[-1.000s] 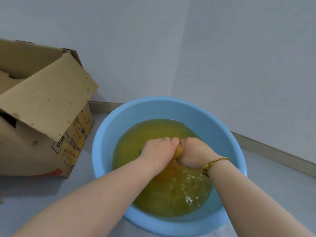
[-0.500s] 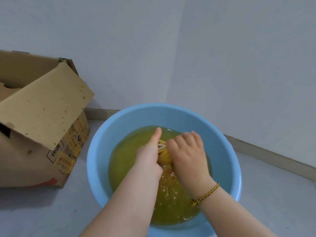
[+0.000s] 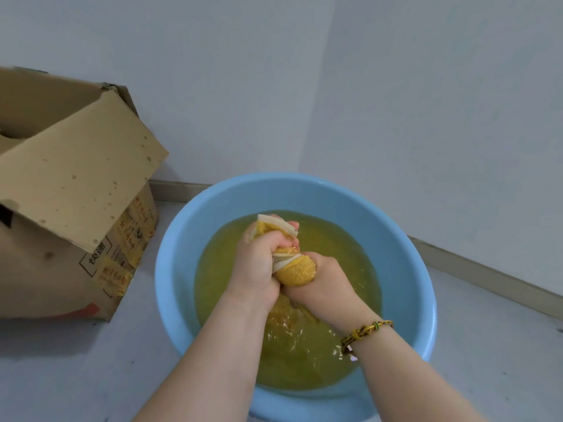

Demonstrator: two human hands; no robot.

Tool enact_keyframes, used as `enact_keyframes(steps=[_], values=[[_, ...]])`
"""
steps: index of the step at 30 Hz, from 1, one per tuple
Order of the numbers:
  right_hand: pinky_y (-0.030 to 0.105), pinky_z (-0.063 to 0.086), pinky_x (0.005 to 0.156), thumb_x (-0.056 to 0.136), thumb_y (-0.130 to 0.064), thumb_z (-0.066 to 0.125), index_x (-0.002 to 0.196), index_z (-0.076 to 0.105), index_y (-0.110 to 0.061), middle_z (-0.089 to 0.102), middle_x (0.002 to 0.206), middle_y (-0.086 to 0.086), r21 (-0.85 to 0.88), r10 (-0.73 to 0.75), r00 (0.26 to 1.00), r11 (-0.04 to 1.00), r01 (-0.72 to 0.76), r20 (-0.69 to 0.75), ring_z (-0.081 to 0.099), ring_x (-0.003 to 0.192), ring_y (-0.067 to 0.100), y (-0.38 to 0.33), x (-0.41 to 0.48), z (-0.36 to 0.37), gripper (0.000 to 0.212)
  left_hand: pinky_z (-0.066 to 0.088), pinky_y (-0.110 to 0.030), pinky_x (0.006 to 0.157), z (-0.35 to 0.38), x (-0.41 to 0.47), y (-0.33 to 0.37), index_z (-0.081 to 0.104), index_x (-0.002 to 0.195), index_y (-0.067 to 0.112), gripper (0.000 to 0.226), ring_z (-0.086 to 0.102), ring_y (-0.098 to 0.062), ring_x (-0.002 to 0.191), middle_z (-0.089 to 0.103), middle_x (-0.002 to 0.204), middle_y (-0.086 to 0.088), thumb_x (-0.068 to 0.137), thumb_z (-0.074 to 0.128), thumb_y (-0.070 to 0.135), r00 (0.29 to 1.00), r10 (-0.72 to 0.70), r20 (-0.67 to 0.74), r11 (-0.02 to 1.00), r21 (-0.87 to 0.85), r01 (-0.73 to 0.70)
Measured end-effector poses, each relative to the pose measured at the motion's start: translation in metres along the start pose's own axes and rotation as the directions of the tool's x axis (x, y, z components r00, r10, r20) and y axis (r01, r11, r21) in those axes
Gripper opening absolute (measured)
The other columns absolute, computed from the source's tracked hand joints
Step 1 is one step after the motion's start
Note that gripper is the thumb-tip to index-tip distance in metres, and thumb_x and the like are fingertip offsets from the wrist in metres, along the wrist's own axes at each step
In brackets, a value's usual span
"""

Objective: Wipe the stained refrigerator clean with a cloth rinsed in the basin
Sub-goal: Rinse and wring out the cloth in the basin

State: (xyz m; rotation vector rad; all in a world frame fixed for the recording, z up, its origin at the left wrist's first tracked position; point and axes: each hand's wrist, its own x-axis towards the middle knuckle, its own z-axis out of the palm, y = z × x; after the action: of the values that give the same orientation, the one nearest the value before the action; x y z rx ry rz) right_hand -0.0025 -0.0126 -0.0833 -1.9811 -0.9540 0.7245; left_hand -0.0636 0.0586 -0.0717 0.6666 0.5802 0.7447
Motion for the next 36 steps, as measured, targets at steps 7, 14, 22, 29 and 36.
enact_keyframes(steps=[7, 14, 22, 29, 36], values=[[0.015, 0.032, 0.036, 0.067, 0.006, 0.071, 0.062, 0.053, -0.009, 0.049, 0.04, -0.003, 0.136, 0.023, 0.914, 0.987, -0.085, 0.406, 0.041, 0.032, 0.007, -0.007, 0.004, -0.024, 0.024, 0.045, -0.019, 0.049, -0.008, -0.002, 0.003, 0.059, 0.046, 0.021, 0.031, 0.054, -0.009, 0.047, 0.059, 0.052, 0.003, 0.054, 0.045, -0.005, 0.984, -0.024, 0.177, 0.999, 0.037, 0.017], [0.021, 0.044, 0.046, 0.073, 0.003, 0.07, 0.082, 0.061, -0.01, 0.06, 0.059, -0.001, -0.059, -0.007, 0.973, 0.998, 0.021, 0.229, 0.054, 0.049, 0.008, 0.006, 0.0, -0.034, 0.018, 0.056, -0.028, 0.067, -0.011, -0.006, 0.011, 0.059, 0.1, 0.017, 0.023, 0.068, -0.015, 0.071, 0.072, 0.076, -0.003, 0.079, 0.059, 0.026, 0.905, -0.152, 0.398, 0.988, 0.093, 0.125], [0.019, 0.022, 0.038, 0.057, -0.005, 0.048, 0.061, 0.058, -0.01, 0.05, 0.053, 0.002, -0.871, -0.723, 0.691, 0.355, 0.34, -0.026, 0.048, 0.039, 0.021, 0.015, 0.013, -0.046, 0.012, 0.053, -0.031, 0.071, -0.005, 0.003, 0.012, 0.009, 0.144, 0.035, 0.079, 0.057, -0.022, 0.109, 0.044, 0.139, -0.008, 0.087, 0.051, 0.003, 0.921, -0.307, 0.241, 0.916, 0.337, 0.217], [0.025, 0.039, 0.045, 0.068, -0.001, 0.05, 0.077, 0.046, -0.012, 0.055, 0.057, 0.002, -0.927, -0.912, 0.375, -0.013, 0.375, 0.164, 0.047, 0.046, 0.021, -0.003, 0.021, -0.051, 0.014, 0.056, -0.029, 0.057, -0.002, 0.004, 0.029, 0.053, 0.099, 0.009, 0.019, 0.067, -0.015, 0.065, 0.067, 0.074, -0.002, 0.082, 0.059, 0.002, 0.57, -0.771, 0.284, 0.456, 0.871, 0.183], [0.026, 0.024, 0.044, 0.064, 0.003, 0.064, 0.087, 0.059, -0.009, 0.053, 0.068, 0.003, -0.937, -0.4, 0.916, 0.312, 0.158, 0.021, 0.062, 0.067, 0.026, -0.01, 0.015, -0.033, 0.026, 0.04, -0.028, 0.059, 0.023, 0.019, 0.012, 0.055, 0.104, 0.015, 0.024, 0.052, -0.022, 0.073, 0.051, 0.076, 0.001, 0.081, 0.055, 0.011, 0.911, -0.307, 0.277, -0.605, 0.682, -0.411]])
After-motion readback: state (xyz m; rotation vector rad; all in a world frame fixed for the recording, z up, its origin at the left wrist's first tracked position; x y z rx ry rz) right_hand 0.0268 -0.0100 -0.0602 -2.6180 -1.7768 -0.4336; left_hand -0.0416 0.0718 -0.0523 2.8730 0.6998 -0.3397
